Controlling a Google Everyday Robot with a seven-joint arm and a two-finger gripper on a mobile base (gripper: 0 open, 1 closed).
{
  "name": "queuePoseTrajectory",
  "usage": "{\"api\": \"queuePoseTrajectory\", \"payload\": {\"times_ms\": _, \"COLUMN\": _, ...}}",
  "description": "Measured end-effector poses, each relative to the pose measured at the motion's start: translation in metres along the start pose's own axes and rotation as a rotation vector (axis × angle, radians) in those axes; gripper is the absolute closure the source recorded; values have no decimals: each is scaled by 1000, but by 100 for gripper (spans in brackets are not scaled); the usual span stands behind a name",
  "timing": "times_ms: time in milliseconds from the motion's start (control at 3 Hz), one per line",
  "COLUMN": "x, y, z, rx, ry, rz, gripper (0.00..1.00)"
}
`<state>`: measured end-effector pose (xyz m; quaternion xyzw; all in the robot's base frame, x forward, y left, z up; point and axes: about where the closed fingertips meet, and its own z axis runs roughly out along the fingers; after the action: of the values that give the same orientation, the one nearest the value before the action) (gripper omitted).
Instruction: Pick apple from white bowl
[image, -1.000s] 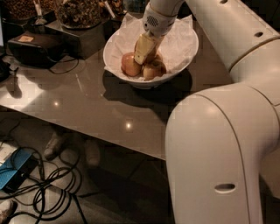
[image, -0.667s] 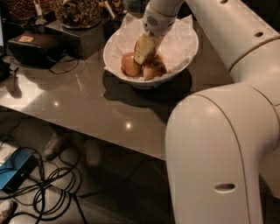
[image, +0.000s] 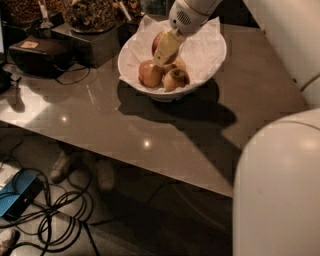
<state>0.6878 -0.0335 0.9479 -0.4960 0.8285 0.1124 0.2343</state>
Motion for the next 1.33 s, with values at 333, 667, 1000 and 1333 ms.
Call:
{"api": "queuePoseTrajectory", "payload": {"times_ms": 333, "x": 1, "y": 13, "z": -12, "rx": 11, "ry": -78, "rz": -33, "gripper": 100}}
{"api": "queuePoseTrajectory", "payload": {"times_ms": 667, "x": -1, "y": 28, "z": -14, "rx": -31, "ry": -133, "rz": -67, "gripper": 100}}
{"api": "queuePoseTrajectory", "payload": {"times_ms": 1000, "x": -15, "y": 52, "z": -17, "rx": -87, "ry": -145, "rz": -126, "gripper": 100}}
{"api": "queuePoseTrajectory", "payload": {"times_ms": 1333, "x": -39, "y": 79, "z": -22, "rx": -126, "ry": -134, "rz": -195, "gripper": 100}}
